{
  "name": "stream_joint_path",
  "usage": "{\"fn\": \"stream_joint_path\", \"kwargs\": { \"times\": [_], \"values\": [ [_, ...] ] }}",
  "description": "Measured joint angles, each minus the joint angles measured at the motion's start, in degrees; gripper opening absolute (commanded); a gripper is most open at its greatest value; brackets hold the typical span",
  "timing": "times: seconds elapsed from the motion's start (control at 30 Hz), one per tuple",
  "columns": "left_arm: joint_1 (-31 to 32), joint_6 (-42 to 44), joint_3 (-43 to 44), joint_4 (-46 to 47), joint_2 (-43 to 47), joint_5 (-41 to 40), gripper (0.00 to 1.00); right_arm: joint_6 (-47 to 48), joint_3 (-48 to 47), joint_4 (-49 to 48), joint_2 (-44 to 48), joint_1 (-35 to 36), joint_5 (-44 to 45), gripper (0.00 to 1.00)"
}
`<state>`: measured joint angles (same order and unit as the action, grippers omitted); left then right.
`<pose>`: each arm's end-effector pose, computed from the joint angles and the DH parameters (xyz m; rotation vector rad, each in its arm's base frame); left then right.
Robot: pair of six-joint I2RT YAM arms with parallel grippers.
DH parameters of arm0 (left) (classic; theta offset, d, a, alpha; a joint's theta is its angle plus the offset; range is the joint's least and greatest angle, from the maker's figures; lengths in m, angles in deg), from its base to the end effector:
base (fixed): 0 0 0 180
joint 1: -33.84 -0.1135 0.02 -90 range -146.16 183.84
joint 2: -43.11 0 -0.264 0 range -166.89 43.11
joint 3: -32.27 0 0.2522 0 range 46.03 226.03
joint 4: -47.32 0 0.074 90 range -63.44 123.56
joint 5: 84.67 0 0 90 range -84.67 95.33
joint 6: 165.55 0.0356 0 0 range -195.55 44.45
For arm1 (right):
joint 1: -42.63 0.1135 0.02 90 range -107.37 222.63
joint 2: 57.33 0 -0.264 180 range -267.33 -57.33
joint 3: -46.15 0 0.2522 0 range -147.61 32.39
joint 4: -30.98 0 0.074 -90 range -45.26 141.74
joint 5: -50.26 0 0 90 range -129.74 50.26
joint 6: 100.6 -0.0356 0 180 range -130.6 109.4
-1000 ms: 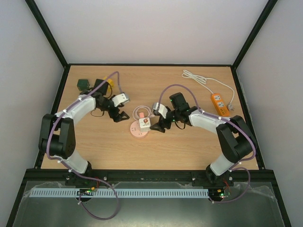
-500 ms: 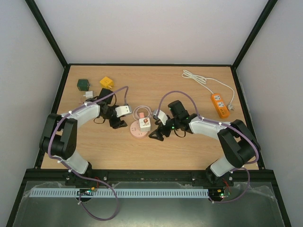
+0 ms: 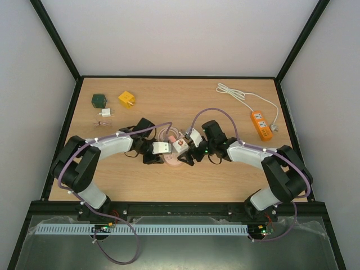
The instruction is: Pull the plug off the socket
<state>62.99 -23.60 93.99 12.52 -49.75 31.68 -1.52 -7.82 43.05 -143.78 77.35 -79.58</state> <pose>0.2475 -0.1561 0.1501 1.7904 1.8929 -0.4875 0.2242 0.1831 0.1705 -1.1920 2.0212 1.0354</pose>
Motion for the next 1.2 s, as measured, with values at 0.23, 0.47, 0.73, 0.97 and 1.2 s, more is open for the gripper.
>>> {"fn": "stream_joint_path", "kwargs": {
  "times": [0.23,0.47,0.73,0.97,1.2],
  "values": [
    [4.7,-3.65,1.18,0.35,0.28,7.23,0.52,-0.42,0.26,-0.46,0.79,0.02,2.78,0.96],
    [-1.46,-4.57,2.82,-0.85,5.42,11.85,0.81,2.82,-0.66,-0.98,0.31,0.57,6.08,0.73],
    [-10.38,-0.44,3.04,-2.51,8.57,11.58,0.86,11.89,-4.63,-0.26,-3.82,0.94,5.86,0.53],
    [-11.23,5.14,2.43,-2.1,8.59,11.63,0.83,17.49,-7.91,0.2,-7.26,2.1,2.75,0.4],
    [-10.73,8.74,2.38,-1.97,6.91,12.35,0.74,21.97,-9.16,1.42,-8.63,2.49,-1.29,0.31]
  ]
}}
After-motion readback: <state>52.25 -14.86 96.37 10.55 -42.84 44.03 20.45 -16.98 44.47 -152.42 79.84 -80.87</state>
